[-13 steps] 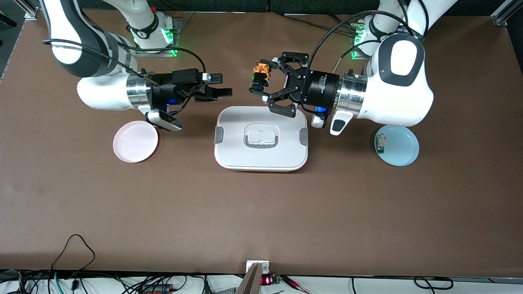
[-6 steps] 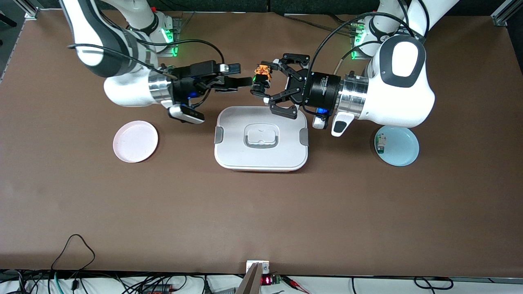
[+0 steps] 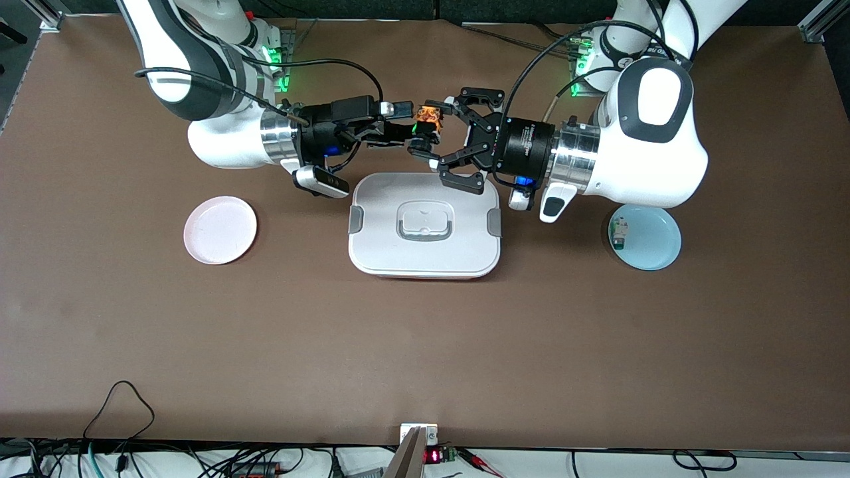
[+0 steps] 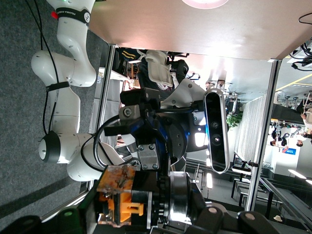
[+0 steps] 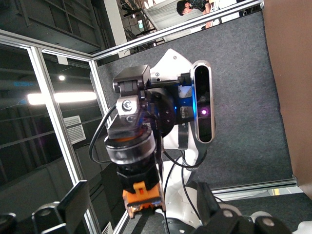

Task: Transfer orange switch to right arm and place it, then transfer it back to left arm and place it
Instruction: 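Bring the right gripper to the switch held by the left gripper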

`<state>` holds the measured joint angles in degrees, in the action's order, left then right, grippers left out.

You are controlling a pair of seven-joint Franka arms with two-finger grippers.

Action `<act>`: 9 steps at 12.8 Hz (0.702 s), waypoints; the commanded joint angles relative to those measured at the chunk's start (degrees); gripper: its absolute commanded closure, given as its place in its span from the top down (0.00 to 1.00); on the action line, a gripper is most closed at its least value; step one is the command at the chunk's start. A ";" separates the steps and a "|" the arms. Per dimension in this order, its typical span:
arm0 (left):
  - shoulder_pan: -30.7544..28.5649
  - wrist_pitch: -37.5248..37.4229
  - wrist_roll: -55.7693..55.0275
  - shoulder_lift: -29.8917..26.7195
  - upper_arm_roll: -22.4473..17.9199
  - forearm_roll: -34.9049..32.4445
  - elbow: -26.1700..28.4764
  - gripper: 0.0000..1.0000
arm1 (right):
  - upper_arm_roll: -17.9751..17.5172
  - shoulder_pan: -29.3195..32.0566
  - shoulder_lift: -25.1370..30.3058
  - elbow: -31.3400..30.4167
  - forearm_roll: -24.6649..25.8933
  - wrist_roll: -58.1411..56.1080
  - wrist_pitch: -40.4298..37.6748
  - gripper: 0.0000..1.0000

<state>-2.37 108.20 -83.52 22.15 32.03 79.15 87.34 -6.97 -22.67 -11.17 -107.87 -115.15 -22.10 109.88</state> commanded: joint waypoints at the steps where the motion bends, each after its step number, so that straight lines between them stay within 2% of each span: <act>1: 0.08 0.09 -0.86 0.62 0.05 1.27 -1.38 0.18 | -0.24 -0.27 -0.87 1.35 -0.78 -0.93 0.69 0.86; 2: 0.08 0.09 -0.86 0.62 0.05 1.36 -1.38 0.18 | -0.24 -0.27 -0.87 1.70 -0.95 -2.76 0.69 0.75; 3: 0.08 0.09 -0.86 0.62 0.05 1.27 -1.38 0.18 | -0.24 -0.27 -1.04 2.05 -1.04 -4.17 0.69 0.70; 6: 0.08 0.00 -0.86 0.62 0.05 1.27 -1.38 0.18 | -0.24 -0.27 -1.13 2.75 -1.04 -4.45 0.69 0.65; 9: 0.08 0.00 -0.86 0.62 0.05 1.27 -1.38 0.18 | -0.24 -0.18 -1.74 3.19 -0.95 -4.45 0.69 0.65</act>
<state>-2.39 108.20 -83.65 22.15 32.03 79.15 87.31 -6.97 -22.67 -11.55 -106.12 -115.16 -25.42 109.91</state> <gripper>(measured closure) 0.264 0.344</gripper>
